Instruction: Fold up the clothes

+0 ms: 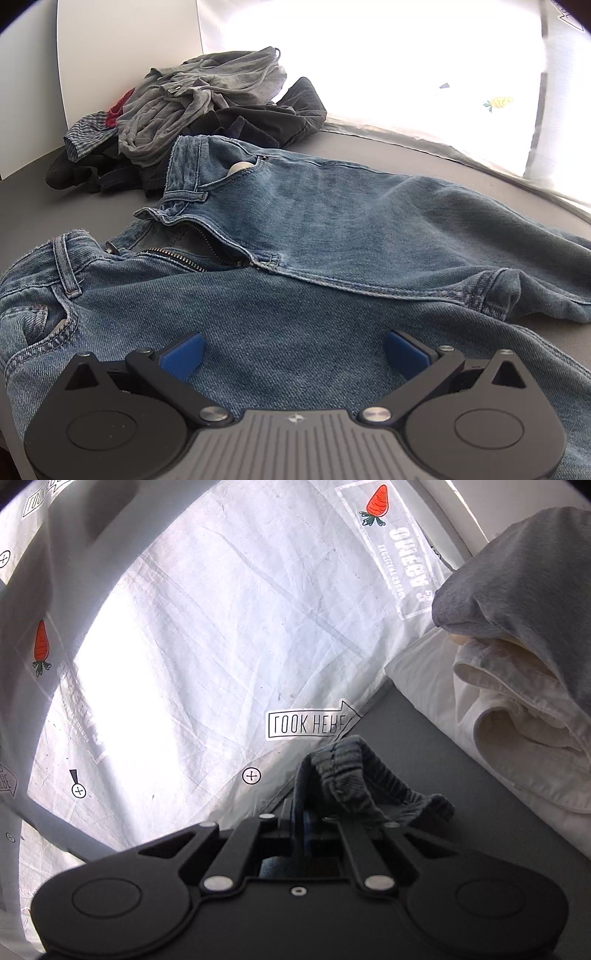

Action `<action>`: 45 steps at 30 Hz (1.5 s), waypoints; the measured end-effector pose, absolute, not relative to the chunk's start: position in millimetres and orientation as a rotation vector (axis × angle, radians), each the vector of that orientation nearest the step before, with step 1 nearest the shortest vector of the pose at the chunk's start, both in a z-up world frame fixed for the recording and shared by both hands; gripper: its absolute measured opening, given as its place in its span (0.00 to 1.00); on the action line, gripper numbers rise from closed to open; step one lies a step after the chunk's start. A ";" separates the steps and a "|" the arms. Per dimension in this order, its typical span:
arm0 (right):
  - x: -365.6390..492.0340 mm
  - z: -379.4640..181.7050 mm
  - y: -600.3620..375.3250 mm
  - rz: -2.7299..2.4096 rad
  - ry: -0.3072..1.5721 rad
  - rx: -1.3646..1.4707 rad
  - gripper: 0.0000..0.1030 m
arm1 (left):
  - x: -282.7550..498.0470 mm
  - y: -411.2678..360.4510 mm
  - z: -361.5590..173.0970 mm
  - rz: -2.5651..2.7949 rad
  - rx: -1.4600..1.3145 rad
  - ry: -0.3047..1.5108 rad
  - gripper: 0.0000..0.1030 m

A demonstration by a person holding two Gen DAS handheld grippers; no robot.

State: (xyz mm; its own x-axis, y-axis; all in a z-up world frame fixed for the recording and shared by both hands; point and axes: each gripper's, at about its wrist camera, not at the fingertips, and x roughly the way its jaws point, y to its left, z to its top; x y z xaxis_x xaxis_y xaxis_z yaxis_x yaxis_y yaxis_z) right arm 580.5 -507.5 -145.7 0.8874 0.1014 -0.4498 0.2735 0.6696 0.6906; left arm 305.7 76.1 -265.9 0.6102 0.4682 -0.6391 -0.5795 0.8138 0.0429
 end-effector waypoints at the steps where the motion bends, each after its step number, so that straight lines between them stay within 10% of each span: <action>1: 594.4 -136.7 -506.6 -0.083 0.472 0.825 0.04 | 306.0 76.3 -265.8 0.609 -0.175 0.685 1.00; 3: 618.4 -123.6 -504.7 -0.059 0.467 0.792 0.06 | 306.2 76.5 -265.8 0.609 -0.175 0.685 1.00; 6: 654.5 -125.2 -493.9 -0.023 0.566 0.719 0.35 | 306.6 77.2 -265.8 0.609 -0.176 0.684 1.00; 14: 612.7 -173.0 -488.4 -0.068 0.667 0.804 0.36 | 306.7 77.7 -266.0 0.609 -0.177 0.683 1.00; 18: 598.5 -185.2 -490.4 -0.054 0.692 0.787 0.16 | 307.0 78.0 -266.1 0.611 -0.177 0.683 1.00; 24: 619.6 -182.9 -469.9 0.005 0.719 0.739 0.15 | 306.1 78.1 -265.9 0.609 -0.177 0.682 1.00; 32: 672.5 -195.8 -437.3 -0.020 0.817 0.733 0.46 | 306.3 77.6 -265.7 0.608 -0.177 0.682 1.00; 36: 683.9 -204.5 -423.6 -0.041 0.883 0.625 0.10 | 306.2 78.1 -266.0 0.608 -0.177 0.682 1.00; 45: 538.9 -149.0 -436.5 -0.097 0.592 0.616 0.04 | 306.3 77.9 -266.2 0.609 -0.179 0.681 1.00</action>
